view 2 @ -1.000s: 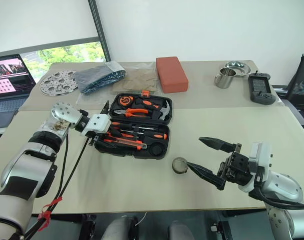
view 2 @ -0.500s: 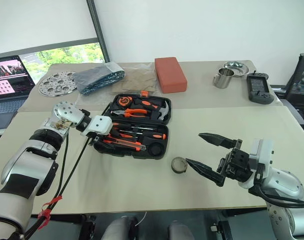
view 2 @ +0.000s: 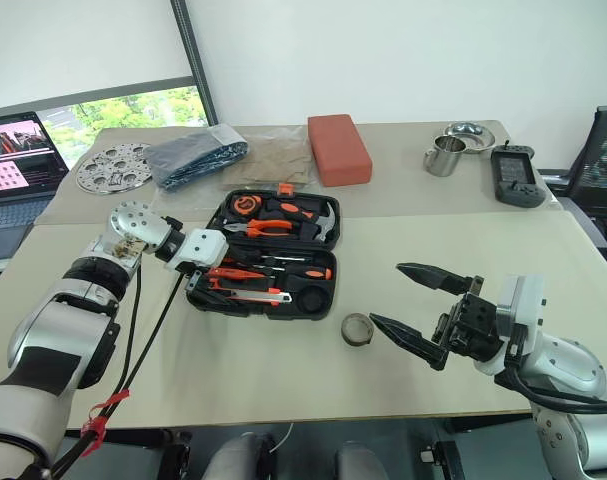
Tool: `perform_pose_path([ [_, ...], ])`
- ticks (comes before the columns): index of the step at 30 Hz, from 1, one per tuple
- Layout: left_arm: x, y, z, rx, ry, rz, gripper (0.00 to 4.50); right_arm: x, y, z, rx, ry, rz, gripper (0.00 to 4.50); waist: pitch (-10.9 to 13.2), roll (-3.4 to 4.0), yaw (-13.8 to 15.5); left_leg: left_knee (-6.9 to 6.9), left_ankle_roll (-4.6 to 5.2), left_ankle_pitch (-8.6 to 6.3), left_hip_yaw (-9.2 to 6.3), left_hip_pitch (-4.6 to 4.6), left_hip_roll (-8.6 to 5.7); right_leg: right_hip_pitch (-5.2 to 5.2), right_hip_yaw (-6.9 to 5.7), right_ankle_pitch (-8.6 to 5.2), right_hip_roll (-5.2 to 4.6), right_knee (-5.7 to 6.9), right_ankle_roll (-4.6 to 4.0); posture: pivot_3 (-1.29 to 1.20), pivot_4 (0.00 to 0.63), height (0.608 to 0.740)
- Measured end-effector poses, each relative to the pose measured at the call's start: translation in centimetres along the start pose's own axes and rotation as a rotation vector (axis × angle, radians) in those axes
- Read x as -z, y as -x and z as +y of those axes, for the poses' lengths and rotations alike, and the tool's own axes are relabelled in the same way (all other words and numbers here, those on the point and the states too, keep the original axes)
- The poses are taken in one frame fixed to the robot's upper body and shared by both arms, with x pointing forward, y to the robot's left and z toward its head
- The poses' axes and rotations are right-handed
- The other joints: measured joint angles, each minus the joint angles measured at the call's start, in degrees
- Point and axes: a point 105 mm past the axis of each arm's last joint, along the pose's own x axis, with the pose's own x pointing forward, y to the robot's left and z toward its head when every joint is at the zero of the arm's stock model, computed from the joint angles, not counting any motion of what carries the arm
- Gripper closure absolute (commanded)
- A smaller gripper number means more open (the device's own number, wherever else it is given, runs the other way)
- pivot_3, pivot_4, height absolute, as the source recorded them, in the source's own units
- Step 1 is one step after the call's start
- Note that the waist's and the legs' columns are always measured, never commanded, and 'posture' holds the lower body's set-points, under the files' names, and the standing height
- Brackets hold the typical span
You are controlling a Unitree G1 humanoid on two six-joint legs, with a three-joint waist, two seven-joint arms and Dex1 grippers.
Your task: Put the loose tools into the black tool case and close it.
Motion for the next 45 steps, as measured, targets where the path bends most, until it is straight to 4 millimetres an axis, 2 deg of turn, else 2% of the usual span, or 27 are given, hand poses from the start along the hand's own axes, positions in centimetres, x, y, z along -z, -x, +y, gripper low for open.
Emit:
perform_pose_path([
  [5,-2.8,1.8,2.2,-0.103,-0.013,-0.111,0.05,-0.3,-0.3,-0.2,-0.011,0.011,-0.009,0.0,0.0,0.01,0.0,0.05,0.0,0.0,-0.03,-0.02,0.0,0.01,0.0,0.0,0.0,0.04,0.0,0.0,0.15,0.74],
  [6,-3.4,2.3,2.5,-0.122,-0.007,-0.14,0.45,-0.2,-0.3,-0.2,-0.011,0.01,-0.008,0.0,0.0,0.02,0.0,0.05,0.0,0.0,-0.04,0.0,0.0,0.01,0.0,0.0,0.0,0.08,0.0,0.0,0.15,0.74],
  [7,-3.6,2.5,2.6,-0.13,-0.005,-0.151,0.45,-0.2,-0.3,-0.2,-0.011,0.009,-0.008,0.0,0.0,0.02,0.0,0.05,0.0,0.0,-0.04,-0.01,0.0,0.01,0.0,0.0,0.01,0.09,0.0,0.0,0.15,0.74],
  [10,-3.7,2.7,2.3,-0.149,-0.015,-0.187,1.45,-0.2,-0.4,-0.2,-0.019,0.007,-0.009,0.0,-0.1,0.17,-0.2,0.06,0.0,0.0,-0.03,0.09,0.01,0.04,0.04,0.0,0.01,0.11,0.0,0.0,0.15,0.74],
  [15,-1.0,0.0,-0.8,-0.086,0.061,-0.201,3.17,0.1,-0.6,-0.1,-0.029,-0.006,-0.008,0.0,-0.1,0.26,-0.1,0.18,-0.01,0.01,-0.02,0.07,0.05,0.05,0.05,0.0,0.04,0.19,0.0,0.0,0.15,0.74],
  [18,-0.5,-1.2,-1.7,-0.058,0.072,-0.212,4.32,0.2,-0.7,0.0,-0.034,-0.015,-0.001,0.0,-0.1,0.26,0.2,0.39,0.06,-0.04,-0.02,-0.08,0.04,0.05,0.01,0.0,0.03,0.21,0.0,0.0,0.15,0.74],
  [19,-0.4,-1.3,-1.9,-0.054,0.068,-0.213,4.48,0.2,-0.7,-0.1,-0.036,-0.014,0.004,0.0,-0.1,0.26,0.3,0.44,0.09,-0.05,-0.01,-0.11,0.04,0.05,0.01,0.0,0.02,0.2,0.0,0.0,0.15,0.74],
  [27,0.7,-3.1,-2.5,-0.039,0.07,-0.173,4.48,0.2,-0.6,-0.1,-0.042,-0.015,0.025,0.0,-0.2,0.28,0.6,0.46,0.12,-0.07,-0.03,-0.11,0.01,0.07,0.02,0.0,0.03,0.2,0.01,0.0,0.15,0.74],
  [33,0.6,-3.5,-2.0,-0.061,0.085,-0.197,4.48,0.2,-0.5,-0.1,-0.043,-0.012,0.035,0.0,-0.2,0.29,0.7,0.49,0.14,-0.05,-0.04,-0.07,-0.01,0.13,-0.01,0.0,0.02,0.25,0.01,0.0,0.15,0.74],
  [39,-1.2,-2.2,-0.4,-0.118,0.083,-0.31,4.48,0.4,-0.3,-0.1,-0.035,-0.017,0.042,0.0,-0.2,0.3,0.7,0.49,0.15,-0.05,-0.05,-0.13,-0.01,0.08,-0.02,0.0,0.03,0.24,0.01,0.0,0.15,0.74],
  [45,-1.2,-1.9,-0.2,-0.134,0.086,-0.313,4.48,0.4,-0.2,-0.1,-0.034,-0.018,0.043,0.0,-0.2,0.3,0.4,0.48,0.15,-0.05,-0.06,-0.11,0.0,0.08,-0.02,0.0,0.06,0.24,0.01,0.0,0.15,0.74],
])
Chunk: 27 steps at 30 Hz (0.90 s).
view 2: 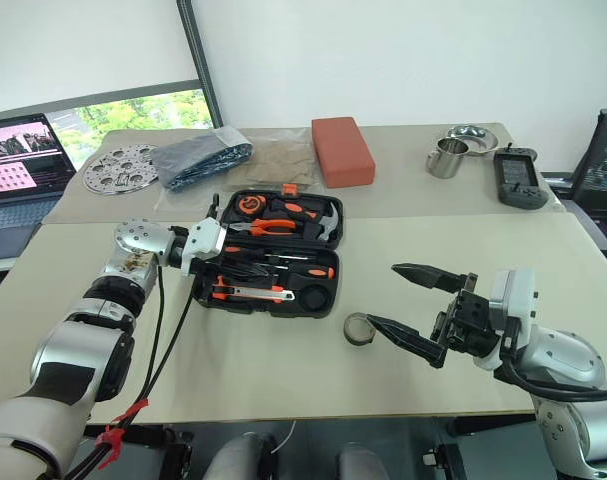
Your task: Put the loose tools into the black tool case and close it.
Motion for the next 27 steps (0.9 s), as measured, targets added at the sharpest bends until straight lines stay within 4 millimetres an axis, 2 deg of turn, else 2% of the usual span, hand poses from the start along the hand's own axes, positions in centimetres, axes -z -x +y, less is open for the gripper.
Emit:
perform_pose_path([
  [12,1.8,-0.2,-0.7,0.025,0.001,0.12,4.48,0.0,0.1,0.0,0.005,0.001,0.002,0.0,0.0,0.0,0.1,0.0,0.0,0.0,-0.01,-0.01,0.0,0.0,0.0,0.0,-0.01,-0.01,0.0,0.0,0.15,0.74],
  [27,2.8,-0.5,-0.3,-0.004,-0.073,0.234,4.48,0.0,0.4,0.0,0.012,0.002,0.007,0.0,0.0,0.02,-0.4,-0.02,0.0,-0.01,-0.03,0.29,0.0,0.31,0.01,0.0,-0.01,-0.01,0.01,0.0,0.15,0.74],
])
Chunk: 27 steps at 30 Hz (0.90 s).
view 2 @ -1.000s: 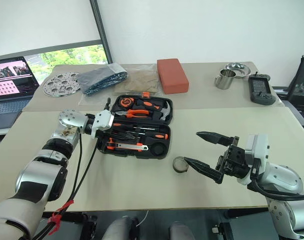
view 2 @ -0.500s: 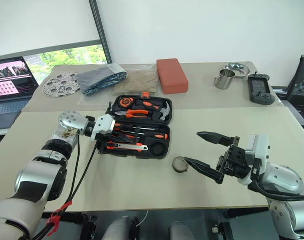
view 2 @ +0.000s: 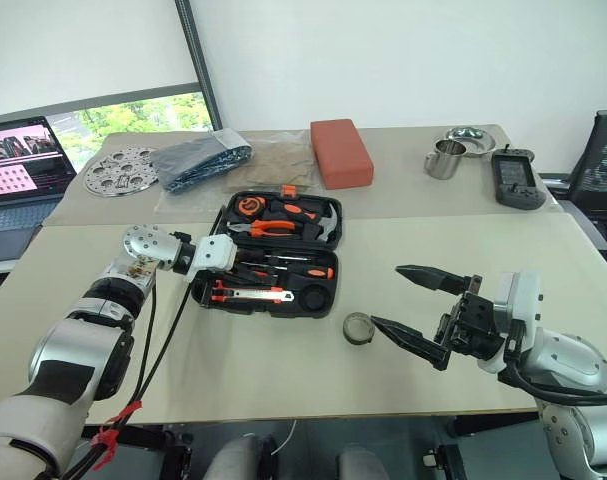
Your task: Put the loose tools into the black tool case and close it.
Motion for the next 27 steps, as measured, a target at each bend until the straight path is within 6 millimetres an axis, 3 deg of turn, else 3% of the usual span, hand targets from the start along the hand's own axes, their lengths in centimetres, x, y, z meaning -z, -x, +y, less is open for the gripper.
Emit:
perform_pose_path([
  [14,0.0,-1.6,0.2,-0.114,-0.125,0.011,4.48,-0.5,-0.2,-0.3,-0.015,0.034,0.009,0.0,-0.1,0.07,0.4,0.09,0.05,-0.03,-0.04,0.11,-0.05,0.2,0.0,-0.01,-0.09,-0.01,0.03,0.0,0.15,0.74],
  [21,-1.0,-0.8,0.7,-0.151,0.05,-0.173,4.48,-0.5,-0.2,-0.5,-0.012,0.034,0.008,0.0,-0.1,0.09,0.5,0.05,0.04,-0.02,0.01,-0.12,-0.03,-0.06,-0.03,-0.01,-0.02,0.0,0.03,0.0,0.15,0.74],
  [27,-1.0,-0.2,-1.0,-0.021,0.134,-0.256,4.48,-0.6,-0.6,-0.6,-0.022,0.038,0.001,0.0,-0.1,0.07,-0.1,0.0,0.03,-0.02,0.03,-0.12,-0.04,-0.1,-0.01,-0.01,-0.02,-0.03,0.03,0.0,0.15,0.74],
])
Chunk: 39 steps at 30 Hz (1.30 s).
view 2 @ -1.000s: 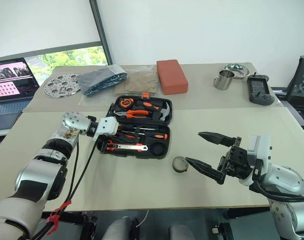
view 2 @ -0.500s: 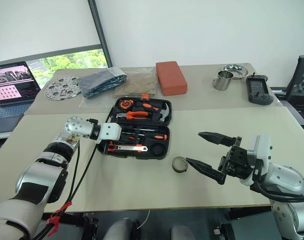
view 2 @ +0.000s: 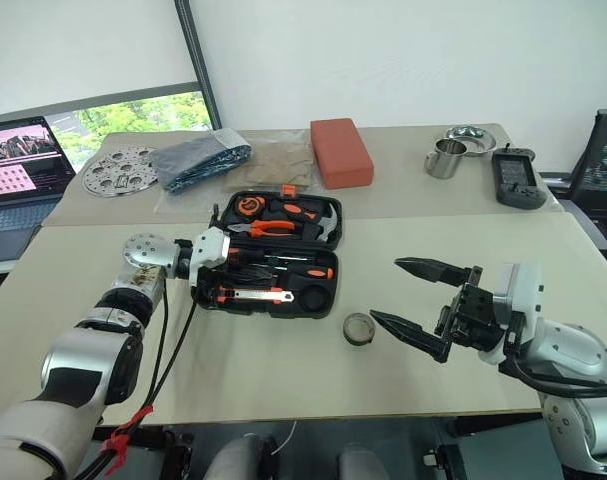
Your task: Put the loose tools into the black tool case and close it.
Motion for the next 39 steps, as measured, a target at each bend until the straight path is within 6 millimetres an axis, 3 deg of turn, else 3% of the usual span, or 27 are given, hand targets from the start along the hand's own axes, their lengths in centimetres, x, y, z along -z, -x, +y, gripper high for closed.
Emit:
perform_pose_path([
  [5,1.3,-0.1,-1.0,0.043,-0.01,0.071,4.48,0.0,-0.1,0.0,-0.002,-0.001,0.0,0.0,0.0,-0.03,0.1,0.02,0.0,0.0,-0.02,-0.03,0.0,0.0,0.02,0.0,-0.01,-0.01,0.0,0.0,0.15,0.74],
  [14,1.2,-0.4,-0.5,0.014,-0.083,0.116,4.48,0.0,-0.1,0.0,-0.002,-0.002,0.0,0.0,0.0,-0.05,0.4,0.04,0.05,0.03,-0.06,0.14,0.0,0.21,0.0,0.0,-0.02,0.02,0.0,0.0,0.15,0.74],
  [25,-0.4,0.1,0.2,-0.021,-0.007,-0.033,4.48,0.3,0.1,0.1,0.002,-0.018,0.01,0.0,0.0,-0.04,0.2,0.01,0.06,0.03,-0.05,-0.05,0.0,0.04,-0.01,0.0,0.0,-0.04,0.0,0.0,0.15,0.74],
  [39,0.5,0.2,0.4,-0.04,-0.015,0.055,4.48,0.4,0.1,0.2,0.001,-0.02,0.012,0.0,0.0,-0.04,0.1,0.0,0.06,0.03,-0.06,-0.05,0.0,0.04,0.0,0.0,0.0,-0.06,0.01,0.0,0.15,0.74],
])
